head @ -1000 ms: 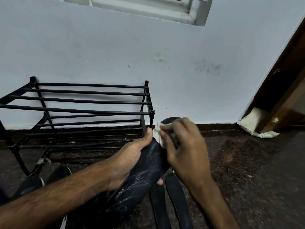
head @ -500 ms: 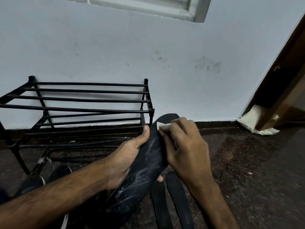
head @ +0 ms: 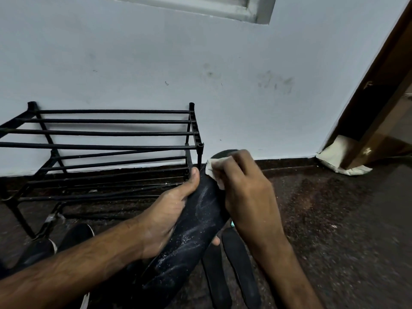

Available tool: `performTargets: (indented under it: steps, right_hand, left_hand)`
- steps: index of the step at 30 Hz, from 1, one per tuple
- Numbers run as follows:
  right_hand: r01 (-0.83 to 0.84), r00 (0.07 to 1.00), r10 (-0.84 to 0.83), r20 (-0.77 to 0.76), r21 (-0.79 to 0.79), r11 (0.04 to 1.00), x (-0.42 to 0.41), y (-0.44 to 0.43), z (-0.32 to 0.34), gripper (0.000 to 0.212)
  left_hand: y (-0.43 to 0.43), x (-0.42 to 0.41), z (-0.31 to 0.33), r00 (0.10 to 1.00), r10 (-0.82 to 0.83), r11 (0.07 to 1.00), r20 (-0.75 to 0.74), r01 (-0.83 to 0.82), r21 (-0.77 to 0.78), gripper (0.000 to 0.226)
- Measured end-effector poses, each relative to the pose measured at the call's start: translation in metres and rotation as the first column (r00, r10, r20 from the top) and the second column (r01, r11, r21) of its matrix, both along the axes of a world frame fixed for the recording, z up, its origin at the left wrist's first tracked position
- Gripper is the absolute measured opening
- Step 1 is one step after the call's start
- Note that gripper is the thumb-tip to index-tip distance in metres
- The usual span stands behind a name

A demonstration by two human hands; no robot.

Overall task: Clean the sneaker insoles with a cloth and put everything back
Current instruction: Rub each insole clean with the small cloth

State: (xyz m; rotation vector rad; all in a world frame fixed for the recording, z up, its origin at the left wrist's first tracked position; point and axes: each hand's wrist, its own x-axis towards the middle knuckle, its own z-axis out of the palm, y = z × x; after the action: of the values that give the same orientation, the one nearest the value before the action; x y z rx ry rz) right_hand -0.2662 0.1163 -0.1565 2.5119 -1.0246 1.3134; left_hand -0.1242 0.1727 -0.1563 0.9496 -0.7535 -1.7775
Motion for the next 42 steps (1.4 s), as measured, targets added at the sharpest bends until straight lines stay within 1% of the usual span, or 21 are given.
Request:
performTargets:
  steps: [3,5,6,7,9,11,13,15,17,20,22,24,26,28,30,32,33,34,37,39,42]
  right_hand:
    - [0.173,0.985,-0.173,-0.019,0.042,0.984,-0.017,-0.018,-0.009,0.02]
    - [0.272,0.962,-0.274,0.019,0.087,0.959,-0.034,-0.031,-0.007,0.017]
    - [0.283,0.956,-0.289,0.057,0.099,0.954,-0.042,-0.035,-0.005,0.015]
    - [0.263,0.955,-0.274,0.118,0.101,0.96,-0.047,-0.037,-0.003,0.014]
    - [0.162,0.953,-0.175,0.247,0.07,0.984,-0.048,-0.031,0.003,0.015]
    - [0.087,0.955,-0.081,0.284,-0.008,0.996,-0.035,-0.015,0.008,0.017]
    - [0.023,0.971,-0.01,0.24,-0.051,0.998,-0.017,-0.002,0.008,0.019]
    - [-0.027,0.994,0.03,0.104,-0.037,0.999,-0.005,0.0,-0.001,0.02]
    - [0.035,0.999,-0.034,-0.002,0.024,0.999,-0.008,-0.009,-0.015,0.022]
    - [0.219,0.975,-0.222,-0.003,0.172,0.961,-0.032,-0.032,-0.03,0.021]
    - [0.237,0.962,-0.26,0.088,0.217,0.947,-0.046,-0.039,-0.029,0.014]
    - [0.184,0.949,-0.222,0.224,0.18,0.966,-0.049,-0.038,-0.019,0.013]
    - [0.131,0.942,-0.15,0.3,0.084,0.988,-0.043,-0.025,-0.006,0.018]
    - [0.082,0.952,-0.089,0.292,0.035,0.996,-0.029,-0.01,0.004,0.034]
    - [0.019,0.98,-0.033,0.194,0.073,0.997,-0.014,-0.003,0.002,0.046]
    - [-0.016,0.999,0.013,0.032,0.099,0.995,-0.002,-0.002,-0.01,0.036]
    - [-0.039,0.999,0.041,-0.007,0.134,0.99,0.001,-0.002,-0.016,0.027]
    - [-0.067,0.998,0.069,-0.002,0.188,0.98,0.002,-0.002,-0.019,0.019]
    - [-0.171,0.983,0.144,0.114,0.281,0.944,0.008,0.003,-0.021,0.012]
    - [-0.204,0.969,0.155,0.192,0.268,0.942,0.017,0.012,-0.02,0.015]
    - [-0.188,0.956,0.12,0.266,0.248,0.95,0.027,0.02,-0.02,0.025]
  left_hand:
    - [0.0,0.0,-0.003,0.999,-0.024,1.0,0.046,0.024,0.008,0.07]
    - [0.0,0.004,-0.005,0.996,-0.019,1.0,0.086,0.019,-0.002,0.074]
    - [0.0,0.006,-0.005,0.995,-0.017,1.0,0.096,0.017,-0.002,0.076]
    - [0.0,0.008,-0.006,0.995,-0.016,1.0,0.101,0.017,-0.001,0.076]
    - [0.0,0.01,-0.007,0.994,0.003,1.0,0.107,-0.005,0.016,0.076]
    - [0.0,0.011,-0.009,0.994,0.025,0.999,0.109,-0.029,0.036,0.074]
    - [-0.001,0.009,-0.01,0.993,0.03,0.999,0.117,-0.035,0.039,0.071]
    - [0.0,0.006,-0.01,0.992,0.04,0.999,0.123,-0.043,0.024,0.067]
    - [0.0,0.005,-0.009,0.989,0.027,1.0,0.146,-0.029,0.012,0.067]
    - [0.002,0.009,-0.012,0.98,0.036,0.999,0.195,-0.037,0.002,0.068]
    - [0.003,0.012,-0.014,0.982,0.054,0.998,0.179,-0.056,0.004,0.07]
    - [0.004,0.015,-0.014,0.987,0.063,0.998,0.148,-0.065,0.013,0.073]
    - [0.005,0.017,-0.014,0.992,0.087,0.995,0.088,-0.092,0.048,0.073]
    - [0.004,0.017,-0.015,0.994,0.101,0.992,0.049,-0.104,0.074,0.072]
    - [0.003,0.015,-0.014,0.994,0.107,0.991,0.025,-0.109,0.082,0.071]
    - [0.003,0.013,-0.011,0.992,0.122,0.99,0.009,-0.122,0.072,0.069]
    - [0.003,0.013,-0.008,0.993,0.122,0.99,-0.004,-0.121,0.067,0.069]
    - [0.003,0.012,-0.006,0.992,0.125,0.99,-0.017,-0.124,0.066,0.069]
    - [0.005,0.012,-0.006,0.986,0.149,0.987,-0.072,-0.144,0.066,0.071]
    - [0.006,0.01,-0.007,0.977,0.15,0.988,-0.148,-0.142,0.063,0.076]
    - [0.006,0.004,-0.008,0.971,0.151,0.988,-0.183,-0.141,0.065,0.075]
